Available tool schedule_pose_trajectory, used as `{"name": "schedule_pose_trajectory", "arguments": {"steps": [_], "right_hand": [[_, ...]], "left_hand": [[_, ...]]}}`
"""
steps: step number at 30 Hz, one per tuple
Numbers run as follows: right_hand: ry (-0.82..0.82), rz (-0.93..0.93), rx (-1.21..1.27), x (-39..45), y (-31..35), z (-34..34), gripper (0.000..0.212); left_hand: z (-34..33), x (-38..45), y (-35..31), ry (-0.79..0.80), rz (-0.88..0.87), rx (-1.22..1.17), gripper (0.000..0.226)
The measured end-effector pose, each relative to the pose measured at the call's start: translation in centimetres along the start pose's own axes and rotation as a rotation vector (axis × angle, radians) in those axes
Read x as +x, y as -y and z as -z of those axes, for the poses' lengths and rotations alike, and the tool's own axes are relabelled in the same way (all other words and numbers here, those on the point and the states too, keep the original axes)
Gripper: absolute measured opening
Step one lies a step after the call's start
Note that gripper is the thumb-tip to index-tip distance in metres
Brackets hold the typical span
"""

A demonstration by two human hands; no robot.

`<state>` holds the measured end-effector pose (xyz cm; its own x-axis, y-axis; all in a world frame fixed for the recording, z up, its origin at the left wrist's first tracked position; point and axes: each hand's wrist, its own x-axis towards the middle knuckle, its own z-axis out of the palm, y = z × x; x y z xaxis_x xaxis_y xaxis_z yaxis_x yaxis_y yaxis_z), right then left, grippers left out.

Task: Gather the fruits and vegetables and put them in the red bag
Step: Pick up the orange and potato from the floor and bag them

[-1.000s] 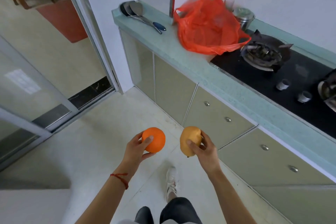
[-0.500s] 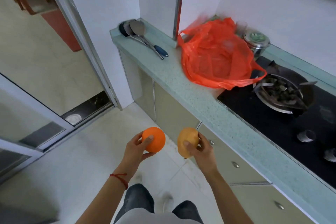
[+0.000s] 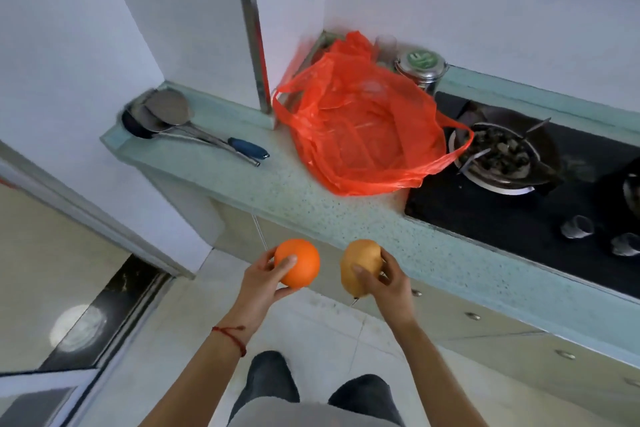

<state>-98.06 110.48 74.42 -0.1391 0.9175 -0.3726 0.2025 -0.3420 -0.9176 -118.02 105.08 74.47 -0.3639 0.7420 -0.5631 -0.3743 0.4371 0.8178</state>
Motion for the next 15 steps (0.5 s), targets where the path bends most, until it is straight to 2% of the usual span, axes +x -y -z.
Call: {"name": "schedule_pose_trajectory", "arguments": {"steps": [7, 15], "right_hand": [[-0.212, -0.017, 0.071, 2.3, 1.4, -0.1, 0.059], [-0.245, -0.006, 0.102, 8.6, 3.3, 1.3, 0.060]], "left_hand": [[-2.5, 5.7, -3.8, 0.144, 0.053, -0.003, 0.031], [-6.8, 11.5, -6.7, 0.201, 0.043, 0.017, 0.024]]}}
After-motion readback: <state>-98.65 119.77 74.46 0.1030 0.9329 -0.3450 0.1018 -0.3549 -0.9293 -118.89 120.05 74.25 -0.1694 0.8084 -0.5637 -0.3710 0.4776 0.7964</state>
